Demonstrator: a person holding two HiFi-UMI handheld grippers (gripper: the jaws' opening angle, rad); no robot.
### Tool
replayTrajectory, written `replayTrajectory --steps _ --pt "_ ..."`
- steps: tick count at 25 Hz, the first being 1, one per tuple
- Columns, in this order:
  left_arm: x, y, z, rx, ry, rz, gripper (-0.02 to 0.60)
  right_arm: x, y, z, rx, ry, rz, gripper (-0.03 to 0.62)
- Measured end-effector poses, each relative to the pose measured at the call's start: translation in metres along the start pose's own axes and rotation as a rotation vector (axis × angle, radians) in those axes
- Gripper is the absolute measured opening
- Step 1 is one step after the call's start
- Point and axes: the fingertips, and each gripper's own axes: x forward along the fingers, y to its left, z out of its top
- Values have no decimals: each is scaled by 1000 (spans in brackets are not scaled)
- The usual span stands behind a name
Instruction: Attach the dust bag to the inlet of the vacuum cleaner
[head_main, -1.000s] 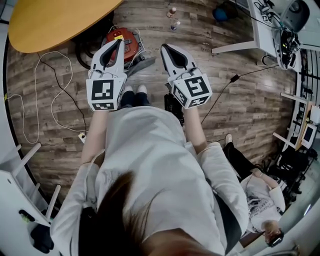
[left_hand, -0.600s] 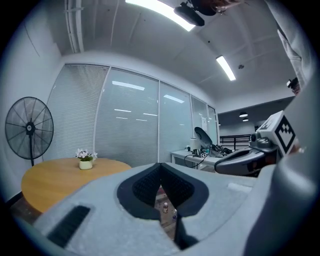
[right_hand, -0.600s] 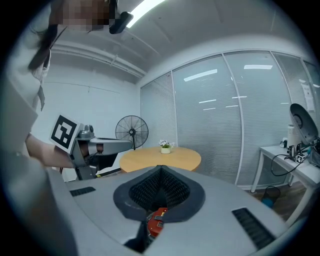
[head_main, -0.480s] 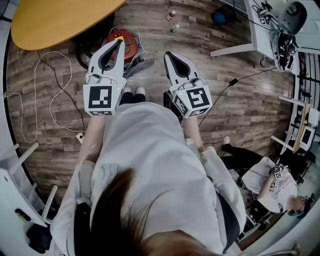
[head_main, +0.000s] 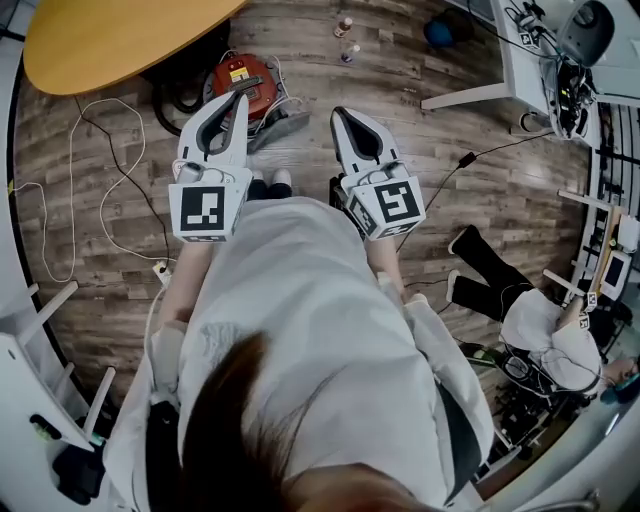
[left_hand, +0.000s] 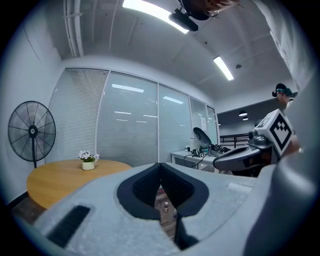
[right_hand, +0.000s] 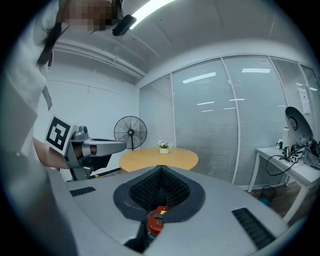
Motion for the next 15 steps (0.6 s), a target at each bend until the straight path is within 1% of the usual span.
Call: replayTrajectory --steps 8,15 --pt "-16 4 -14 -30 25 40 17 -6 12 -13 23 16 17 2" --pt "-12 6 -12 -29 19 54 17 -7 -6 -11 41 6 -12 2"
